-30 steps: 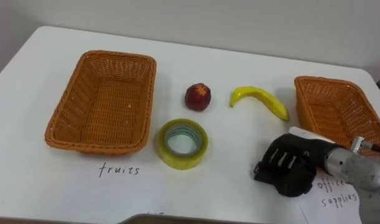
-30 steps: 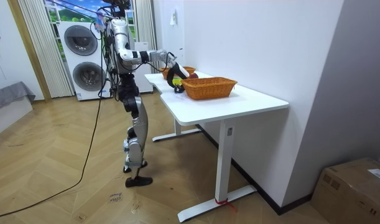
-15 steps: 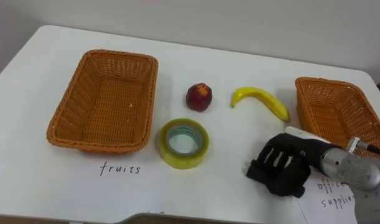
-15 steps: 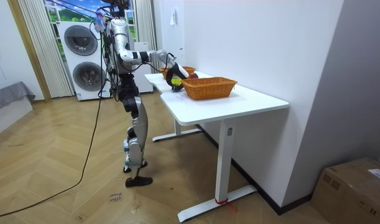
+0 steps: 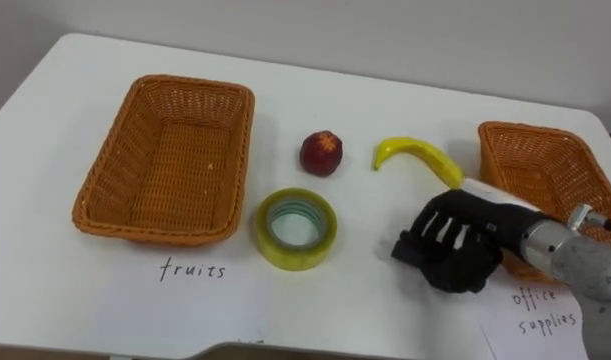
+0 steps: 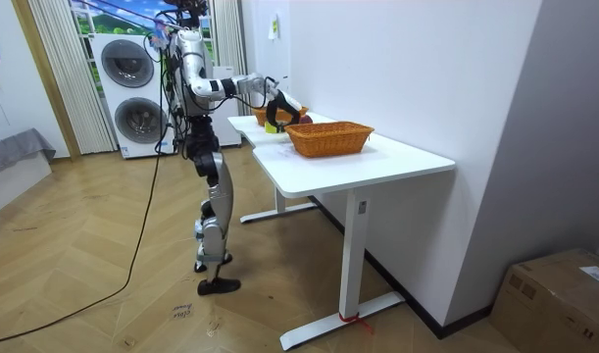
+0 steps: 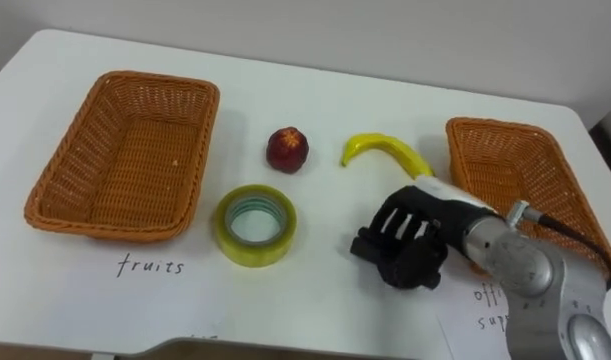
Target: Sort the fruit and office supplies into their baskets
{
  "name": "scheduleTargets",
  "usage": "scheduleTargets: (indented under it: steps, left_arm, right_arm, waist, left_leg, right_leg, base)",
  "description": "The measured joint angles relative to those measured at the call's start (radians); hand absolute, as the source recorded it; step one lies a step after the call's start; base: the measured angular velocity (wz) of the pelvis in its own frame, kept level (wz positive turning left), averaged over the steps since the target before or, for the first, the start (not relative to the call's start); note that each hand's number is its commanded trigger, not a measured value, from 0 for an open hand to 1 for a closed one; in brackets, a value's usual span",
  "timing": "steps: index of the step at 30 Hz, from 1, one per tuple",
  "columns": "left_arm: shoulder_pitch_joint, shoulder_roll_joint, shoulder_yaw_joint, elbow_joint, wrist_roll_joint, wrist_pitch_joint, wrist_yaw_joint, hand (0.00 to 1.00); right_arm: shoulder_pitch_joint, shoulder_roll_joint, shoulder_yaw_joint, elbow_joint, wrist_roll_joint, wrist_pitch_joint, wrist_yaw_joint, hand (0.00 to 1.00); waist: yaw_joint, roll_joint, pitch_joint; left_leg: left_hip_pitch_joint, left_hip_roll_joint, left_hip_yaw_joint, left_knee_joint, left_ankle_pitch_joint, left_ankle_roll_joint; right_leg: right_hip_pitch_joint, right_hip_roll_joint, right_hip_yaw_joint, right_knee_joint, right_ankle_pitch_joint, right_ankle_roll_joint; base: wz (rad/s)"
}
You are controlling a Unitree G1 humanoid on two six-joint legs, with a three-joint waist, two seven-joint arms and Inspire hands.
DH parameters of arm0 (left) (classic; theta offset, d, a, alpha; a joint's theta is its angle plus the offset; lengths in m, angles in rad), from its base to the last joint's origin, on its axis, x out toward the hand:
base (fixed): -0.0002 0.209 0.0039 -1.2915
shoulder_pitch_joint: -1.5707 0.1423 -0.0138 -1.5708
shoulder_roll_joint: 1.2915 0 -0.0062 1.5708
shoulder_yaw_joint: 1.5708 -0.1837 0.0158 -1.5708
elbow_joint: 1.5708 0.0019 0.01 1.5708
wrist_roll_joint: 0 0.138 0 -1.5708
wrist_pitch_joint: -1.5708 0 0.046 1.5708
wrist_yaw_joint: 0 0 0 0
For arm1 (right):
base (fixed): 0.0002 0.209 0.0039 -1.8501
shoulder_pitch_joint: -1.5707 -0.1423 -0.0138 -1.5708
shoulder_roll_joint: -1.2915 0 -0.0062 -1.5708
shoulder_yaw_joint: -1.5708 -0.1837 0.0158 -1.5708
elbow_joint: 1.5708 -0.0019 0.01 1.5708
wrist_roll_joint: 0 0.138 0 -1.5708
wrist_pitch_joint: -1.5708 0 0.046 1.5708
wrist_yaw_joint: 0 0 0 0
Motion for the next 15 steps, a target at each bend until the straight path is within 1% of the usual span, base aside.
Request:
scheduleTargets:
  steps: [2,5,8,10,13,14,15]
  left_arm:
    - [0.002,-0.001,0.000,-0.010,0.000,-0.001,0.000,0.00]
    - [0.002,-0.005,0.000,-0.016,-0.001,-0.008,0.000,0.00]
    - [0.013,-0.008,0.000,-0.018,0.001,-0.016,0.000,0.00]
    - [0.023,-0.012,0.000,-0.028,0.001,-0.020,0.000,0.00]
    - [0.039,-0.024,0.001,-0.047,0.000,-0.027,-0.003,0.00]
    - [0.042,-0.026,0.002,-0.046,-0.001,-0.030,-0.003,0.00]
    - [0.045,-0.027,0.002,-0.046,-0.001,-0.031,-0.005,0.00]
  right_arm:
    - [-0.002,0.000,-0.008,0.000,0.008,-0.003,-0.029,1.00]
    - [-0.004,0.000,-0.011,-0.001,0.014,-0.011,-0.055,1.00]
    - [-0.004,0.000,-0.023,-0.059,0.015,-0.012,-0.065,1.00]
    - [-0.004,0.000,-0.039,-0.103,0.014,-0.014,-0.082,1.00]
    - [-0.006,0.001,-0.063,-0.135,0.017,-0.024,-0.133,1.00]
    - [-0.009,0.009,-0.079,-0.135,0.016,-0.035,-0.149,1.00]
    - [-0.014,0.022,-0.092,-0.135,0.016,-0.037,-0.171,1.00]
  waist:
    - [-0.001,0.001,0.0007]
    - [-0.013,0.003,0.0024]
    - [-0.018,0.008,0.0038]
    - [-0.019,0.010,0.0031]
    - [-0.019,0.011,0.0028]
    - [-0.017,0.011,0.0031]
    - [-0.017,0.012,0.0031]
  left_leg:
    - [0.001,0.000,0.000,0.000,0.000,0.000]
    - [0.004,0.000,-0.001,-0.003,0.000,0.000]
    - [0.005,0.000,0.001,-0.008,0.000,0.000]
    - [0.006,0.000,0.002,-0.007,0.000,0.000]
    - [0.011,0.000,0.002,-0.005,0.000,0.000]
    - [0.012,0.000,0.002,-0.005,0.000,0.000]
    - [0.012,0.000,0.002,-0.006,0.000,0.000]
  right_leg:
    - [0.002,0.000,0.000,0.000,0.000,0.000]
    - [0.009,0.000,0.000,0.000,0.000,0.000]
    - [0.008,0.001,0.001,0.000,0.000,0.000]
    - [0.008,0.001,0.004,0.000,0.000,0.000]
    - [0.012,0.002,0.005,0.000,0.001,0.000]
    - [0.013,0.002,0.006,0.000,0.001,0.000]
    - [0.013,0.002,0.007,0.000,0.001,0.001]
  base:
    - [0.00]
    - [0.00]
    - [-0.03]
    - [-0.02]
    - [0.00]
    - [0.00]
    - [0.00]
